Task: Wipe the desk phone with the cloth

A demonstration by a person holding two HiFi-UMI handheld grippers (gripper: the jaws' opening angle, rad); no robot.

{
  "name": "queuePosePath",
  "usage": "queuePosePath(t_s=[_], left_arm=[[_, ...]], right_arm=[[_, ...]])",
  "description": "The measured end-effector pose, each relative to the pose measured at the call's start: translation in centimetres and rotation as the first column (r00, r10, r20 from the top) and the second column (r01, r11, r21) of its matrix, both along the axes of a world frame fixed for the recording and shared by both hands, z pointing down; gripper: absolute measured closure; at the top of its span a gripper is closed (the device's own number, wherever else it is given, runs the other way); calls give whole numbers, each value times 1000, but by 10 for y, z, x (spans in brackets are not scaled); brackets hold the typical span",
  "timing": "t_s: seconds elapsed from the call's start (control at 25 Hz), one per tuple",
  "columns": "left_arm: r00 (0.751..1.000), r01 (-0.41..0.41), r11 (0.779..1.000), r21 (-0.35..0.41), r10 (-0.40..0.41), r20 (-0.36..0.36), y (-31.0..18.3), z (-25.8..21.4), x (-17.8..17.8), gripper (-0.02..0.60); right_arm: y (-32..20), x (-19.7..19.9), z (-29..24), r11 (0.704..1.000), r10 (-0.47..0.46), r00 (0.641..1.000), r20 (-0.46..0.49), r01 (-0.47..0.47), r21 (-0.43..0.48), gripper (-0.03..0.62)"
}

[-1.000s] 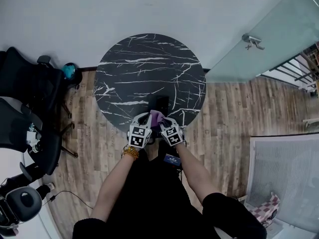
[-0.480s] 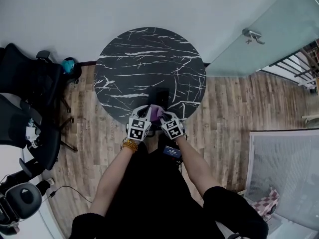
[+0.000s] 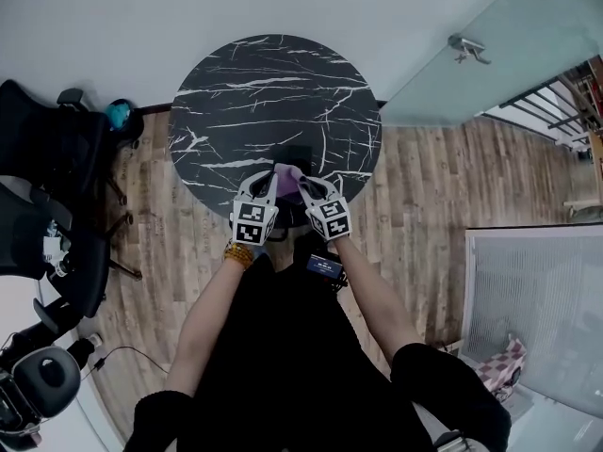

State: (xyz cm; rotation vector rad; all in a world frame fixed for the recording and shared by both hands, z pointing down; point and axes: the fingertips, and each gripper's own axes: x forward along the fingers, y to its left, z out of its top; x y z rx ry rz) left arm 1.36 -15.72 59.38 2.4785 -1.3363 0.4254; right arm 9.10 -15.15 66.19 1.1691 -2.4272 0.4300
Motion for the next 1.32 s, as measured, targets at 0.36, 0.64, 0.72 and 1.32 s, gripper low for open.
queuePosePath(t_s=[0.36,0.64,0.72,1.32], left_arm=[[1000,20,981,190,-16,-25,3,-65,-12,563],[1000,7,966,259,-1,-23,10,-88,-16,563],[1000,9,966,259,-2,-28,11,-88,-18,563],[997,57,960,275,-43,-57,17,-91,-44,563]], right_arm=[[9,-17,-135,935,113,985,133,-150,323,540],[21,-18,-172,903,127,979,158,-180,390,540],[24,-19,-175,901,125,979,159,-179,396,540],[37,-21,-185,896,106,979,176,-171,411,540]])
